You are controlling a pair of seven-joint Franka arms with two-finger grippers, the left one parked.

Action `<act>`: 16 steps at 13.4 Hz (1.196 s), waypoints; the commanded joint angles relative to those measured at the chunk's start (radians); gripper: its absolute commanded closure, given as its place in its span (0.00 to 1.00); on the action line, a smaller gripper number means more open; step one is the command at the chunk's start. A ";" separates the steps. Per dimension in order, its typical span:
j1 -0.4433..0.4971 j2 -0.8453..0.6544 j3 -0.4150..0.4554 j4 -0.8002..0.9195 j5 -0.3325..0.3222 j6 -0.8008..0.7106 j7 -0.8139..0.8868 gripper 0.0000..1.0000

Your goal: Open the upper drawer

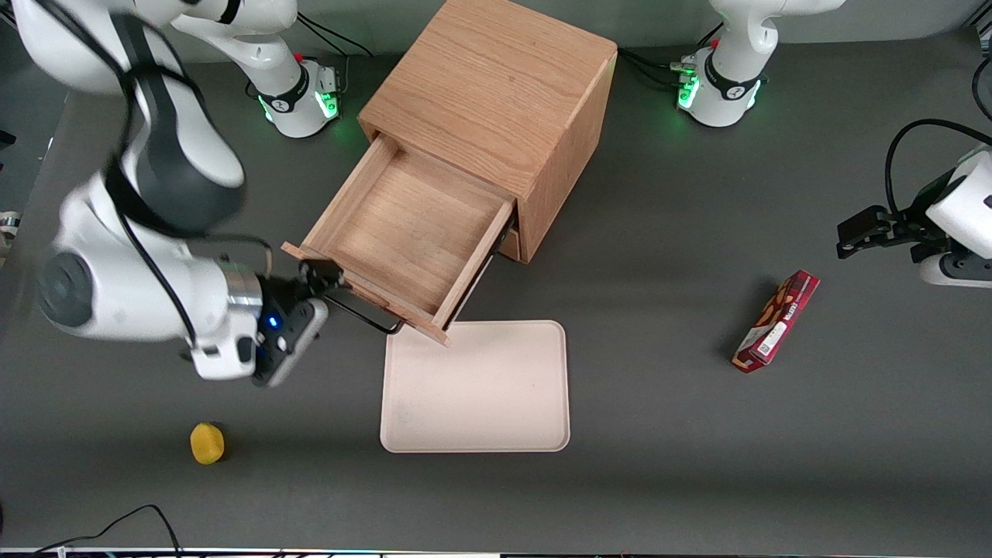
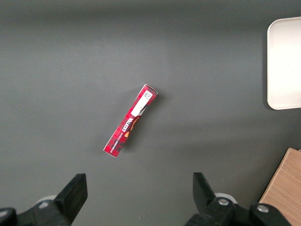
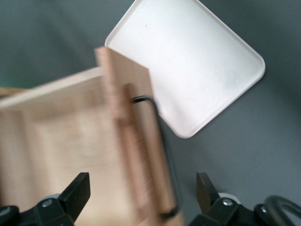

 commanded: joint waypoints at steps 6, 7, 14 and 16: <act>-0.023 -0.259 -0.039 -0.071 -0.164 -0.171 0.754 0.00; -0.035 -0.289 -0.060 -0.106 -0.164 -0.185 0.746 0.00; -0.041 -0.649 -0.286 -0.731 -0.104 0.180 0.493 0.00; -0.040 -0.743 -0.290 -0.828 -0.103 0.217 0.473 0.00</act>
